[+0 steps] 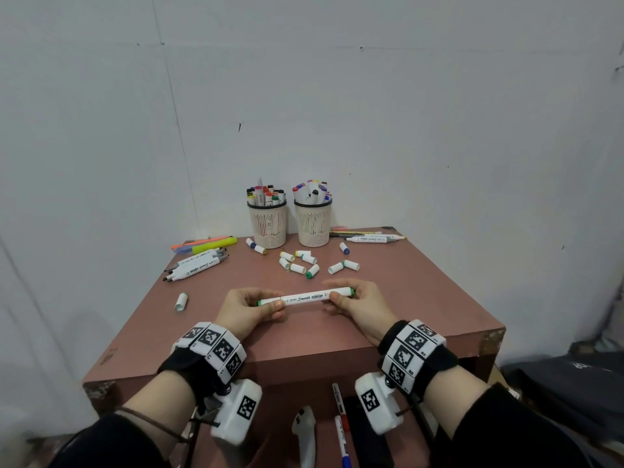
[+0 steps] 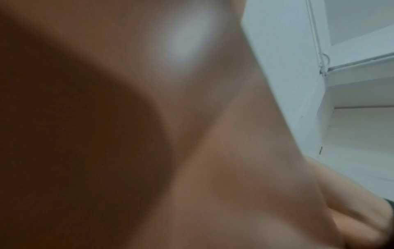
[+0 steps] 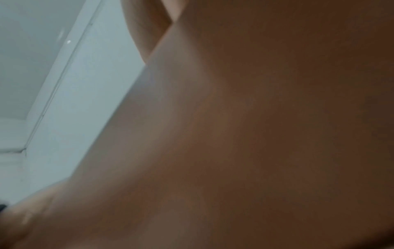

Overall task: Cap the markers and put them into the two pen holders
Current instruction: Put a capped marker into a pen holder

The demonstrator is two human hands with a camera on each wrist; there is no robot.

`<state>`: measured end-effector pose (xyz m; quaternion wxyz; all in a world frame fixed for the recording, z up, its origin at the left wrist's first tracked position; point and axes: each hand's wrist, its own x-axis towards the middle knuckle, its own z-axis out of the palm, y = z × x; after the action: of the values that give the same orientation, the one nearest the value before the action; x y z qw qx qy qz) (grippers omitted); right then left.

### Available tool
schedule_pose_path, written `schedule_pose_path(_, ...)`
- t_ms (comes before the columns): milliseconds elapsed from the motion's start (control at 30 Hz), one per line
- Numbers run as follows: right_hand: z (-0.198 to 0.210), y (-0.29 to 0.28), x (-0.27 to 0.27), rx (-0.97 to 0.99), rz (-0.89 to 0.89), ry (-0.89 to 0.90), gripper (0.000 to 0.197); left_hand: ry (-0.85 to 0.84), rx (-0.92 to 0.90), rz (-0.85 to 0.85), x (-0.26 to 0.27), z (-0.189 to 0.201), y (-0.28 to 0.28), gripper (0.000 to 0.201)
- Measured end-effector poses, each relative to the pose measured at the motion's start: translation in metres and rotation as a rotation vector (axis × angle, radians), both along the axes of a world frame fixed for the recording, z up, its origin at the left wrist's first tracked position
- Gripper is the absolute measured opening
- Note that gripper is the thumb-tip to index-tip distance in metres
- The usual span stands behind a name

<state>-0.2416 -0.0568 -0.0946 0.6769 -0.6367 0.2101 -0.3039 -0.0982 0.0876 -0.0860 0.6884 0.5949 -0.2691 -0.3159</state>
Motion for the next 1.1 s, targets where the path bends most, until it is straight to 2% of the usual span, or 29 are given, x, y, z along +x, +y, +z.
schedule_pose_path(133,0.004,-0.003,-0.002,0.059,-0.045,-0.031,0.017,-0.018,-0.009,0.055,-0.002,0.012,0.0,0.017)
schedule_pose_path(233,0.02,-0.004,-0.004,0.027,-0.061,-0.06,0.013,-0.063,-0.063,0.075,0.003,0.033,0.003,0.018)
schedule_pose_path(367,0.062,-0.011,-0.003,-0.104,-0.052,-0.05,0.015,-0.174,-0.163,0.103,0.012,0.076,-0.001,0.014)
schedule_pose_path(533,0.113,-0.038,0.008,-0.334,-0.09,0.006,0.018,-0.339,-0.205,0.131,0.038,0.132,-0.025,0.014)
schedule_pose_path(667,0.13,-0.08,0.028,-0.554,-0.209,0.135,0.021,-0.515,-0.162,0.207,0.063,0.159,-0.057,0.016)
schedule_pose_path(800,0.127,-0.125,0.047,-0.75,-0.268,0.335,0.021,-0.707,-0.056,0.333,0.087,0.174,-0.092,0.017)
schedule_pose_path(933,0.11,-0.164,0.065,-0.912,-0.259,0.594,0.024,-0.869,0.068,0.405,0.103,0.183,-0.125,0.015)
schedule_pose_path(1100,0.092,-0.203,0.084,-1.088,-0.156,0.925,0.033,-1.021,0.157,0.396,0.123,0.191,-0.163,0.023)
